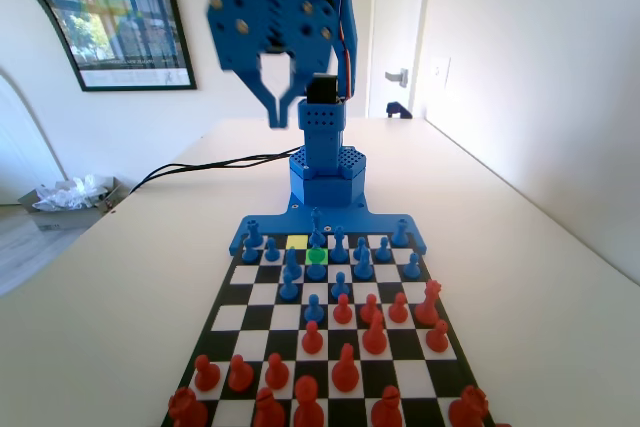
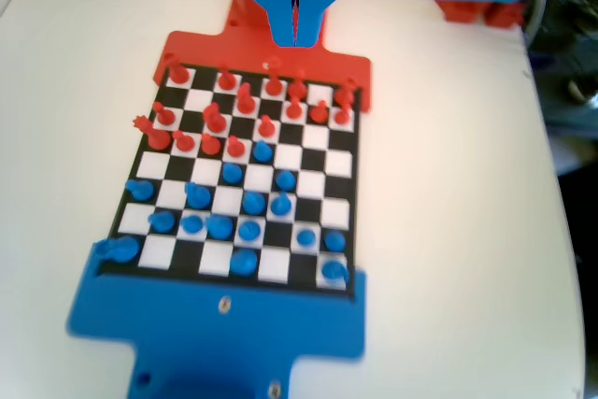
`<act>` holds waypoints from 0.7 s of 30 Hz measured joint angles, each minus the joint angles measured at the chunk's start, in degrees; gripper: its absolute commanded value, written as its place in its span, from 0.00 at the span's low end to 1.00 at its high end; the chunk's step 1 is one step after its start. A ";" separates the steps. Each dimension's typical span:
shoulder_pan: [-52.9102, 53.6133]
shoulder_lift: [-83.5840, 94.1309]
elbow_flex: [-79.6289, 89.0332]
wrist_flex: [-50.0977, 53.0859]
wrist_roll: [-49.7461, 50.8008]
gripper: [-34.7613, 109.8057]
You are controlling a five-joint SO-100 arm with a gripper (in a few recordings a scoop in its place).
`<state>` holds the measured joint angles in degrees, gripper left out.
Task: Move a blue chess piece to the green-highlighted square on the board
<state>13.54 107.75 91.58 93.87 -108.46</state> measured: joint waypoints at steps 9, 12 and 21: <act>3.43 5.36 -2.37 0.35 3.52 0.25; 2.72 8.26 -2.37 0.53 5.01 0.25; 3.52 20.48 2.64 -0.26 6.24 0.25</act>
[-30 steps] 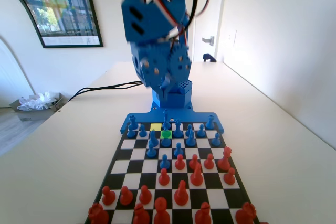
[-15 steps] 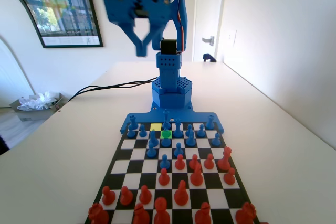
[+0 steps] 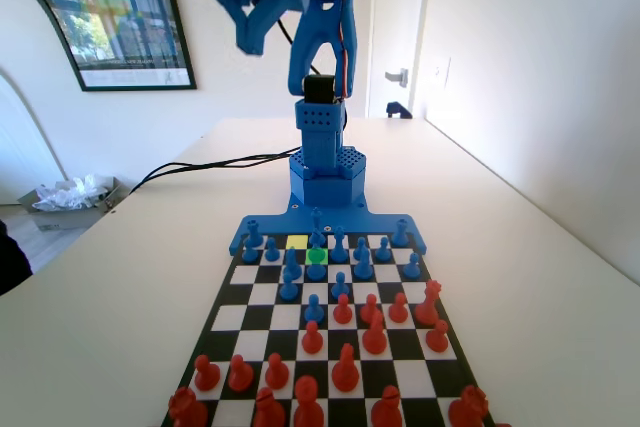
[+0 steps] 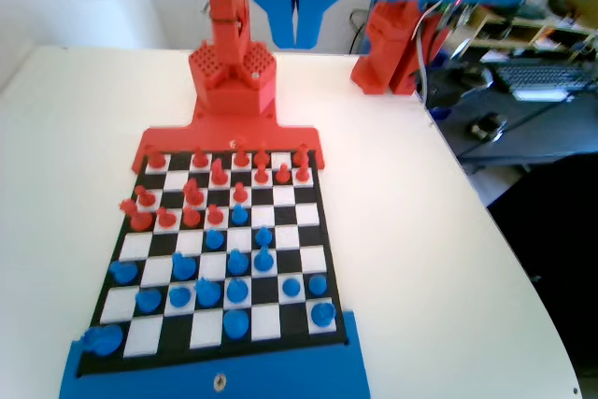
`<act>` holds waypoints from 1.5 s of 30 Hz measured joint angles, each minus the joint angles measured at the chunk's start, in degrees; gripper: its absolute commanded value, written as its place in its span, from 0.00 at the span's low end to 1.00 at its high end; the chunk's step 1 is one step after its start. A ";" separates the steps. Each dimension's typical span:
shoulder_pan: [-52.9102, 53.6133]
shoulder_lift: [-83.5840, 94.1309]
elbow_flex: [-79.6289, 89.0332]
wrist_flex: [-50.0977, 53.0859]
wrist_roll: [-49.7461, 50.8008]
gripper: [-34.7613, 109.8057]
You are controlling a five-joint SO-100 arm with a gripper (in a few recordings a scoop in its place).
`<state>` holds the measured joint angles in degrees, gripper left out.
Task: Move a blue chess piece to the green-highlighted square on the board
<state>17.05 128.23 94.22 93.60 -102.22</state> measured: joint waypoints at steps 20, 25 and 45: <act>-8.26 33.40 20.83 1.14 2.90 0.25; -11.43 39.02 25.66 0.97 2.90 0.25; -15.64 46.67 30.32 -2.55 3.96 0.26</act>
